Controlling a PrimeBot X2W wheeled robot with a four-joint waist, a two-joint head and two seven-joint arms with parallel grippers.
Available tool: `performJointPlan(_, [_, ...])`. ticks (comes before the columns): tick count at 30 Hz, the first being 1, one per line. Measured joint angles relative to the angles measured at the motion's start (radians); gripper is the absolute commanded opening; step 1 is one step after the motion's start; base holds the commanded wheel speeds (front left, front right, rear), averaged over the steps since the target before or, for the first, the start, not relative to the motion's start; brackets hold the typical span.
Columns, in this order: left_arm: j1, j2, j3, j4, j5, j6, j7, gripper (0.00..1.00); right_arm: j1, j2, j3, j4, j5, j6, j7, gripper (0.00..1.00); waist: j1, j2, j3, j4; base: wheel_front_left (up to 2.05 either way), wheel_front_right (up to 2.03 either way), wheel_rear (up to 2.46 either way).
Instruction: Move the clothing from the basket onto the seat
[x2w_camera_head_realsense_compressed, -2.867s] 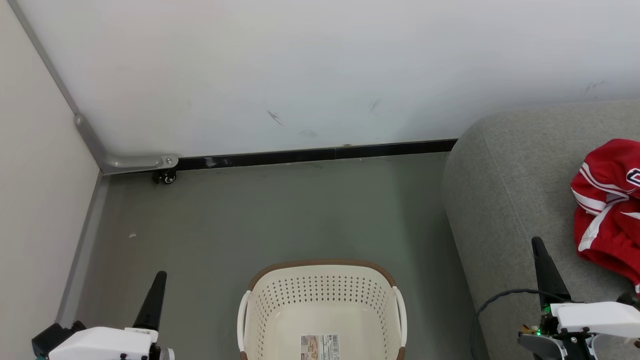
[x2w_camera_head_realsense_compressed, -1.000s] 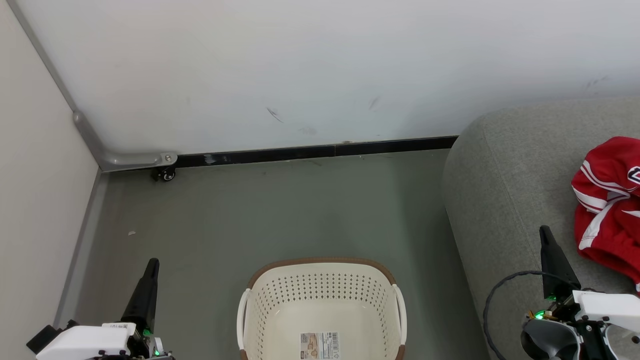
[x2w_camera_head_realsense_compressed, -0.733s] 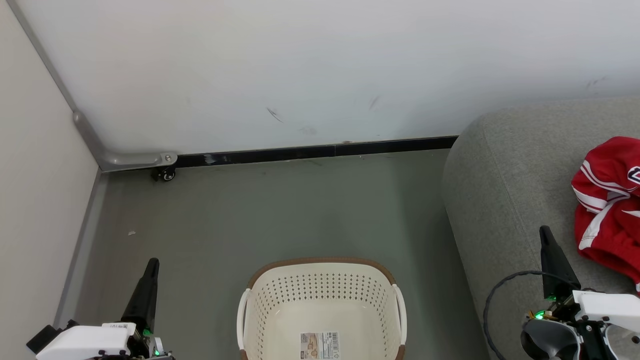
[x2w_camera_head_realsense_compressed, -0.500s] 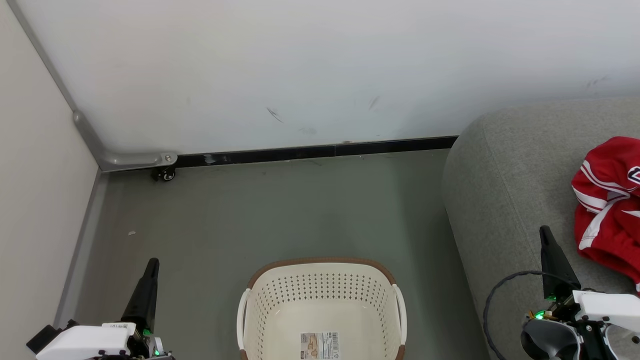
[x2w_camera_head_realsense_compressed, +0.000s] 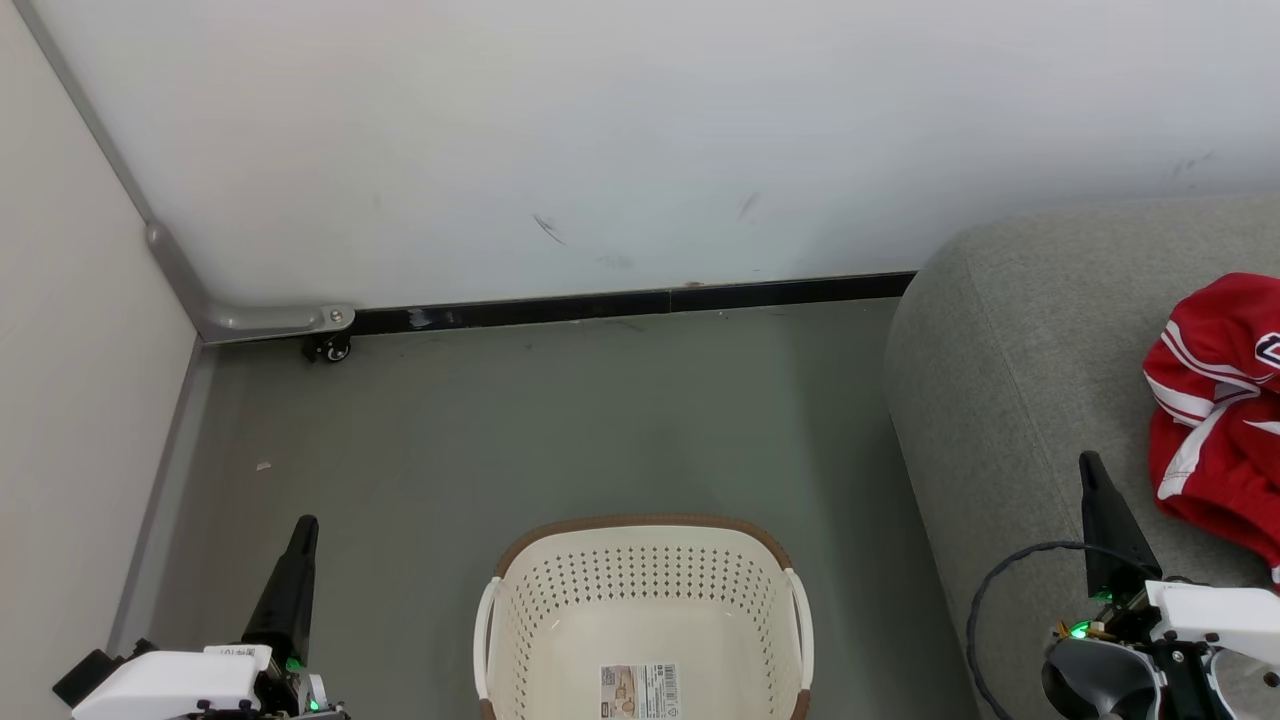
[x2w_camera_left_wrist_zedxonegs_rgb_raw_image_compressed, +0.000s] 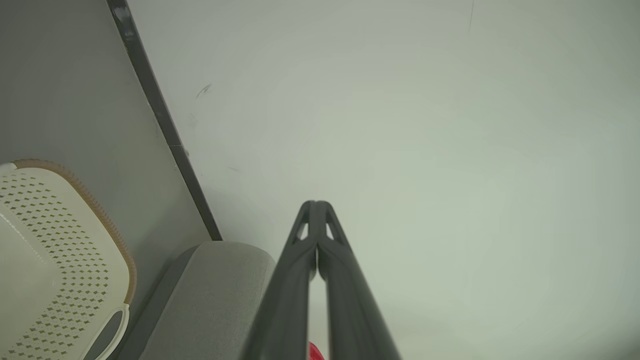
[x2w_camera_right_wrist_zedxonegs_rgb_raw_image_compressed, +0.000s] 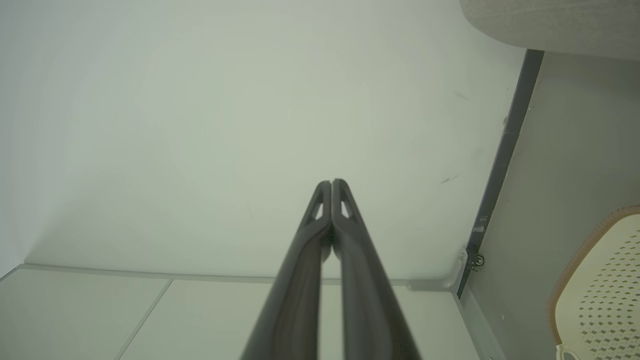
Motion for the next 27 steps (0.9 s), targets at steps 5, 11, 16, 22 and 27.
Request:
performJointPlan(5, [0.000, 0.000, 0.000, 0.000, 0.000, 0.000, 0.000, 0.00, 0.000, 0.000, 0.000, 0.000, 0.000, 0.000, 0.000, 0.00, 0.0000, 0.0000, 0.000, 0.000, 0.00, 0.00, 0.00])
performJointPlan(11, [0.000, 0.000, 0.000, -0.001, 0.000, 0.000, 0.000, 0.00, 0.000, 0.000, 0.000, 0.000, 0.000, 0.000, 0.000, 0.00, 0.0000, 0.0000, 0.000, 0.000, 0.00, 0.00, 0.00])
performJointPlan(16, [0.000, 0.000, 0.000, -0.001, 0.000, 0.000, 0.000, 0.00, 0.000, 0.000, 0.000, 0.000, 0.000, 0.000, 0.000, 0.00, 0.0000, 0.0000, 0.000, 0.000, 0.00, 0.00, 0.00])
performJointPlan(22, [0.000, 0.000, 0.000, -0.002, 0.000, 0.000, 0.000, 0.00, 0.000, 0.000, 0.000, 0.000, 0.000, 0.000, 0.000, 0.00, 0.0000, 0.0000, 0.000, 0.000, 0.00, 0.00, 0.00])
performJointPlan(27, [0.000, 0.000, 0.000, -0.003, 0.000, 0.000, 0.000, 0.00, 0.000, 0.000, 0.000, 0.000, 0.000, 0.000, 0.000, 0.00, -0.0001, 0.0000, 0.000, 0.000, 0.00, 0.00, 0.00])
